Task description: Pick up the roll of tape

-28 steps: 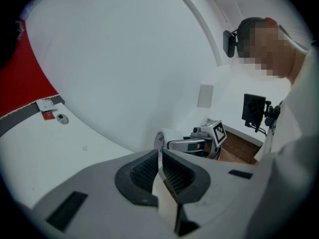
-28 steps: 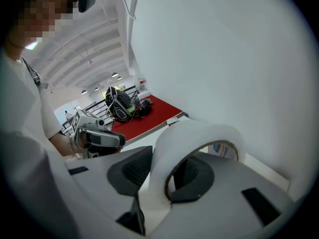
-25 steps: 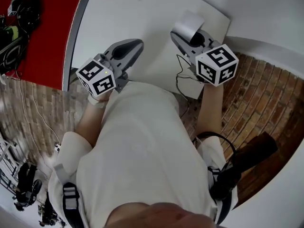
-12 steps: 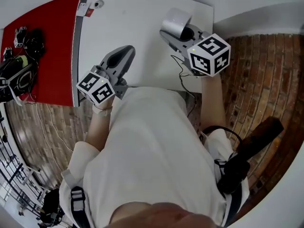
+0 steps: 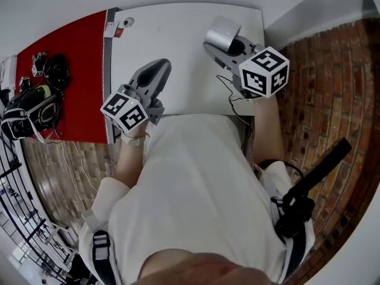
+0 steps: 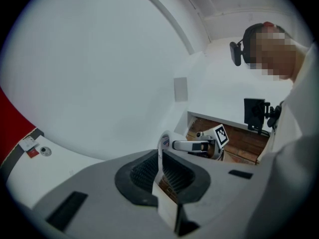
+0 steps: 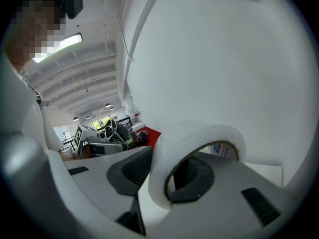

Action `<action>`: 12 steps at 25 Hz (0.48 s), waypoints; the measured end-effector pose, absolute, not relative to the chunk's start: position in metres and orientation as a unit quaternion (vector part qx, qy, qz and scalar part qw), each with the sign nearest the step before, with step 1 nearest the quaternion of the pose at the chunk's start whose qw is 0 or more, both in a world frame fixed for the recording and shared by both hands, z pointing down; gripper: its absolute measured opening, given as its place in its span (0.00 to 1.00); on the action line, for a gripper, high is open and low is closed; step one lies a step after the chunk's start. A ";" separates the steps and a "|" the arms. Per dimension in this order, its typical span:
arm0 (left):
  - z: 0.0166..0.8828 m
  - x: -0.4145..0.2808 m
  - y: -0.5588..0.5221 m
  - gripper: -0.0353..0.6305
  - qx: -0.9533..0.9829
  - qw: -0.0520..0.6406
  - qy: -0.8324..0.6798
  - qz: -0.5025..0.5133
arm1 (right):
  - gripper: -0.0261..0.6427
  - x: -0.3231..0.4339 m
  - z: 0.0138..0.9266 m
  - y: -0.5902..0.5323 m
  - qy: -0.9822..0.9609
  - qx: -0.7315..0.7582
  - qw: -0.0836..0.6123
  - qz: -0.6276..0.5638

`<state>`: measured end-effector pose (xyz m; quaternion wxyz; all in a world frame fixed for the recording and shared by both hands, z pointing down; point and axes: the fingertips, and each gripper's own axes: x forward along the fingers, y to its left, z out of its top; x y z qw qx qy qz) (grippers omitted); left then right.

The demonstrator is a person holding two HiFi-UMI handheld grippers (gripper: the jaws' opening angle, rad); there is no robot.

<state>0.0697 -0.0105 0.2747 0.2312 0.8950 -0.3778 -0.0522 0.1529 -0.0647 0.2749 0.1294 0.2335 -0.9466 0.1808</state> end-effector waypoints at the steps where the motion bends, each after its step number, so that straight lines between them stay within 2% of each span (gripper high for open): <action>1: 0.272 0.070 -0.011 0.07 0.899 0.225 -0.371 -0.054 | 0.22 0.155 0.272 -0.064 -0.946 0.239 0.121 0.184; 12: 0.242 0.058 -0.020 0.07 0.918 0.189 -0.344 -0.052 | 0.22 0.174 0.249 -0.052 -0.935 0.278 0.009 0.221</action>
